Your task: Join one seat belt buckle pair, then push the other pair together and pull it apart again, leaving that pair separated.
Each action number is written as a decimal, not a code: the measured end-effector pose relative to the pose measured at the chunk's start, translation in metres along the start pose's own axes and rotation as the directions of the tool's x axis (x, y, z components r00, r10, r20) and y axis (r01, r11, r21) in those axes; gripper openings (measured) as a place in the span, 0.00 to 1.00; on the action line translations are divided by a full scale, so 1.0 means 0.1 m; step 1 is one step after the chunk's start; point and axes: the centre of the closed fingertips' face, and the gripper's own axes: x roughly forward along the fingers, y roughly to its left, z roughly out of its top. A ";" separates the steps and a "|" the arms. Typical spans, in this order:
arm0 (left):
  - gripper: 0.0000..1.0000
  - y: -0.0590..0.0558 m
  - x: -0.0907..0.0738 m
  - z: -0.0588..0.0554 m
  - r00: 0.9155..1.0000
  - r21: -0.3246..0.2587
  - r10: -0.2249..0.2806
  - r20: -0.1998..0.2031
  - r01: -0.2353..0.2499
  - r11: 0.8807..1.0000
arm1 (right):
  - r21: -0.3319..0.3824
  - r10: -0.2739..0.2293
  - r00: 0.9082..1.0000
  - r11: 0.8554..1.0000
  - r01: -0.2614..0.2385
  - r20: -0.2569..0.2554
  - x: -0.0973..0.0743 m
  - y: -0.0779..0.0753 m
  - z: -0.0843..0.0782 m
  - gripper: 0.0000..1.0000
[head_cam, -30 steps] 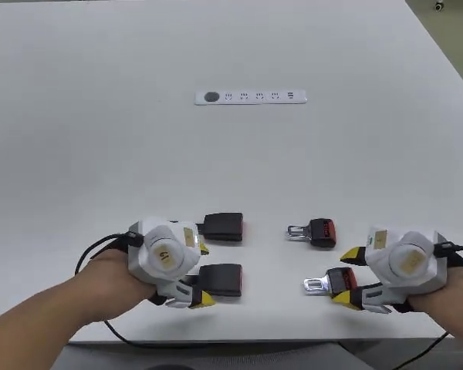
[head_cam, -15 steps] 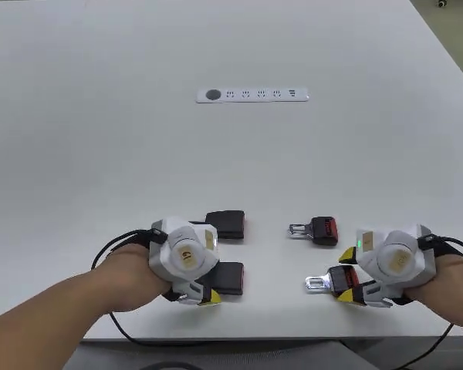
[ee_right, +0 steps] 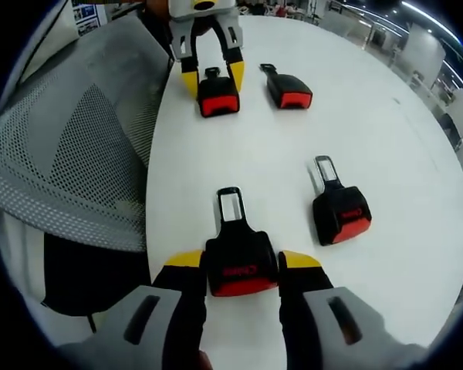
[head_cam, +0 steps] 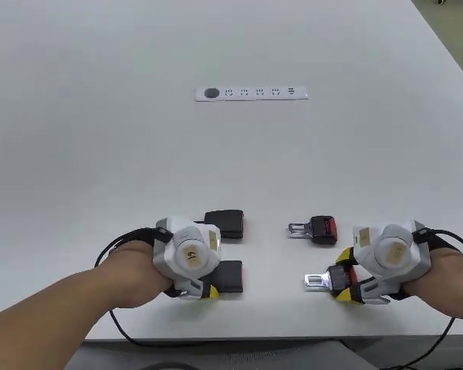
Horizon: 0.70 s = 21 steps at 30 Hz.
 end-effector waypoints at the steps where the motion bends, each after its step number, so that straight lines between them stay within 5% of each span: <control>1: 0.35 0.00 0.00 0.00 1.000 -0.001 0.000 0.003 0.000 1.000 | 0.002 0.000 1.000 1.000 0.000 0.005 0.00 0.01 0.00 0.36; 21: 0.34 0.04 0.02 -0.06 1.000 -0.046 0.005 -0.002 -0.005 0.999 | 0.038 -0.019 1.000 0.999 0.019 0.005 0.04 -0.04 0.06 0.35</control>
